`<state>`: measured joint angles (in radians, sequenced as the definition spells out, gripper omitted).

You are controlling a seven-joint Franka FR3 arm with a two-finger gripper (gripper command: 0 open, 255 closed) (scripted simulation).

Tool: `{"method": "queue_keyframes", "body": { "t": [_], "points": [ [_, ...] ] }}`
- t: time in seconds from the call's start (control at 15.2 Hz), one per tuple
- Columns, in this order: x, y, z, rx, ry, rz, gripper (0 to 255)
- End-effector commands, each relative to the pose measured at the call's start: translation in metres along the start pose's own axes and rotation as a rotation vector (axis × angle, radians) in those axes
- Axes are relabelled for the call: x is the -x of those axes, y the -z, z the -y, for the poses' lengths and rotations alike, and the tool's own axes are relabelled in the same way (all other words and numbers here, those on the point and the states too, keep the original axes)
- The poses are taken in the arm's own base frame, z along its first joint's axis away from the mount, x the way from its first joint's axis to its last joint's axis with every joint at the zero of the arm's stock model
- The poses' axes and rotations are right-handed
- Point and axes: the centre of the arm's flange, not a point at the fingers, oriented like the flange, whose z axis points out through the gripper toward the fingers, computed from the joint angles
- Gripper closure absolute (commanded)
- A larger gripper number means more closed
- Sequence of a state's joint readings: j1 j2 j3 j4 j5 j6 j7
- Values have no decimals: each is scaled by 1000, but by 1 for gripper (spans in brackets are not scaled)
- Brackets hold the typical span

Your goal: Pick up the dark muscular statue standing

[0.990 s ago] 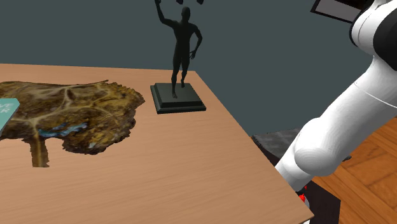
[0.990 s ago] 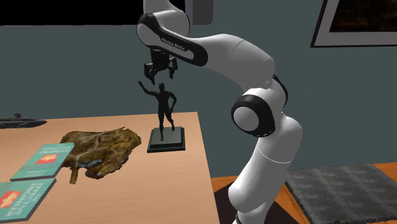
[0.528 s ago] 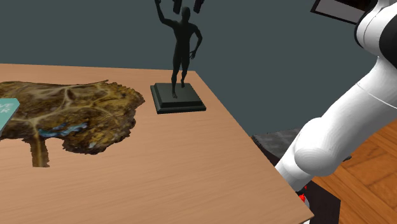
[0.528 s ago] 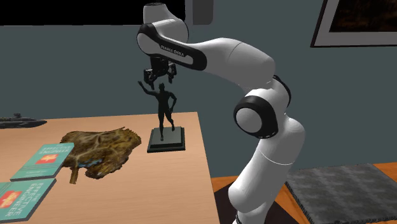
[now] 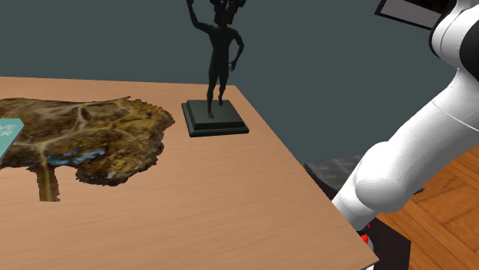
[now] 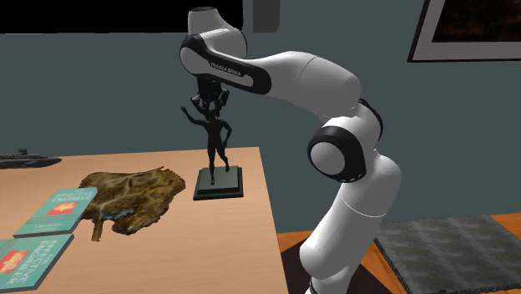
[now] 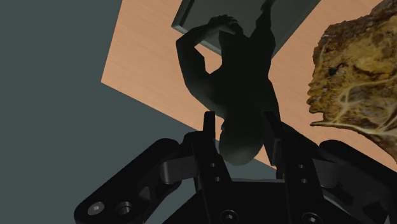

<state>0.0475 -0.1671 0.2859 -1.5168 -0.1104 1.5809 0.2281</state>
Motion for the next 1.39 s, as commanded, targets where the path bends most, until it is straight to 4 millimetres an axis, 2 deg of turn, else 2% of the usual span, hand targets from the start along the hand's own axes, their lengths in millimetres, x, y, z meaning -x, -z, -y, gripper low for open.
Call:
{"method": "queue_keyframes", "body": {
  "t": [0.0,0.2,1.19,1.32],
  "points": [
    [0,0,0,0,0,1,255],
    [1,-1,0,0,1,1,255],
    [-19,75,-8,0,1,1,255],
    [-19,76,-8,0,1,1,255]
  ]
}}
